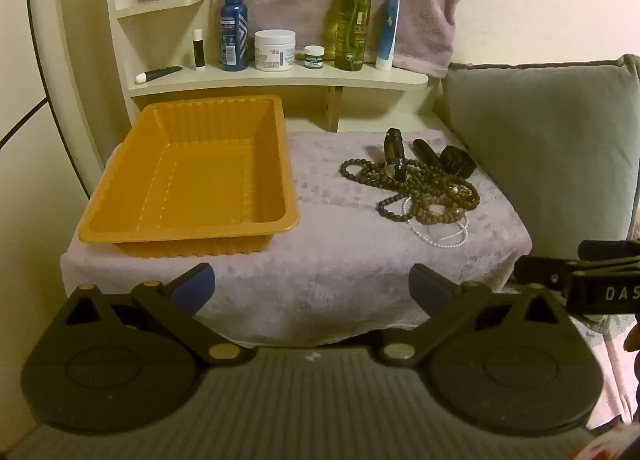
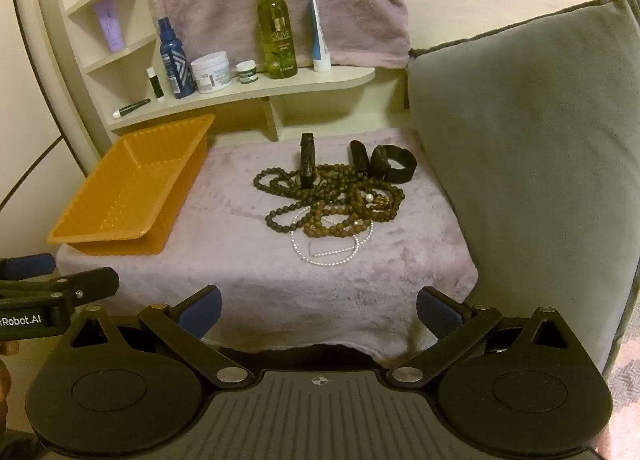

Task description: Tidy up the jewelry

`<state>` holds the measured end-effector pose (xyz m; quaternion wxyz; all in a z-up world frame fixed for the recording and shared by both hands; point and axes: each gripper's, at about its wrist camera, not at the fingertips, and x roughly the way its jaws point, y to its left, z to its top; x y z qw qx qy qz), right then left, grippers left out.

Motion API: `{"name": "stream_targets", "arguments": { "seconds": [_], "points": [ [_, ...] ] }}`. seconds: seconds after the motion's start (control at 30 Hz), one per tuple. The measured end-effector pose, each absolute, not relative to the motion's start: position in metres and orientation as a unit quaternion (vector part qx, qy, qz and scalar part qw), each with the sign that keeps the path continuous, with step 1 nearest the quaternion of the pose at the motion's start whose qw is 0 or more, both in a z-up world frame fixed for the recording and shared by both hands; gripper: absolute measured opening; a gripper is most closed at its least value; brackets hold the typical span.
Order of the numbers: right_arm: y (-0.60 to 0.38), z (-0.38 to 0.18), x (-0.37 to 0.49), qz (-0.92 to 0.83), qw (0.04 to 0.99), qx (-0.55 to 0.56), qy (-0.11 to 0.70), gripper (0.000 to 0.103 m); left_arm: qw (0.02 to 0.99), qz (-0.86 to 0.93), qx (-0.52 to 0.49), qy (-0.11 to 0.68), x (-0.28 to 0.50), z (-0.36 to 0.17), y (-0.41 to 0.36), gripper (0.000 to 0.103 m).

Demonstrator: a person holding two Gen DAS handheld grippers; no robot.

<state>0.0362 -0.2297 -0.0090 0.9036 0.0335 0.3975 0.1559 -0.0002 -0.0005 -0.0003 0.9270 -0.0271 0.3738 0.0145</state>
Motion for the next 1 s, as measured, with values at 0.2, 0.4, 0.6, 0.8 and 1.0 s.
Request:
{"name": "stream_targets", "arguments": {
  "seconds": [0.2,0.4,0.6,0.8,1.0],
  "points": [
    [-0.2297,-0.009,0.0361,0.157,0.904,0.033,0.397,0.103,0.927,0.013,-0.032,0.373,-0.0006,-0.0006,-0.0002,0.102],
    [-0.2297,-0.0089,0.0362,0.157,0.904,0.035,0.396,0.103,0.926,0.012,-0.035,0.375,-0.0002,-0.0008,0.0007,0.102],
    [-0.2295,-0.009,0.0363,0.157,0.904,0.035,0.397,0.103,0.926,0.011,-0.036,0.375,-0.0004,-0.0007,0.0009,0.102],
    [-0.2298,-0.0093,0.0364,0.157,0.904,0.035,0.396,0.103,0.926,0.011,-0.037,0.375,-0.0003,-0.0007,0.001,0.102],
    [-0.2299,-0.0095,0.0366,0.157,0.904,0.035,0.396,0.103,0.926,0.011,-0.037,0.375,-0.0004,-0.0006,0.0011,0.102]
  ]
}}
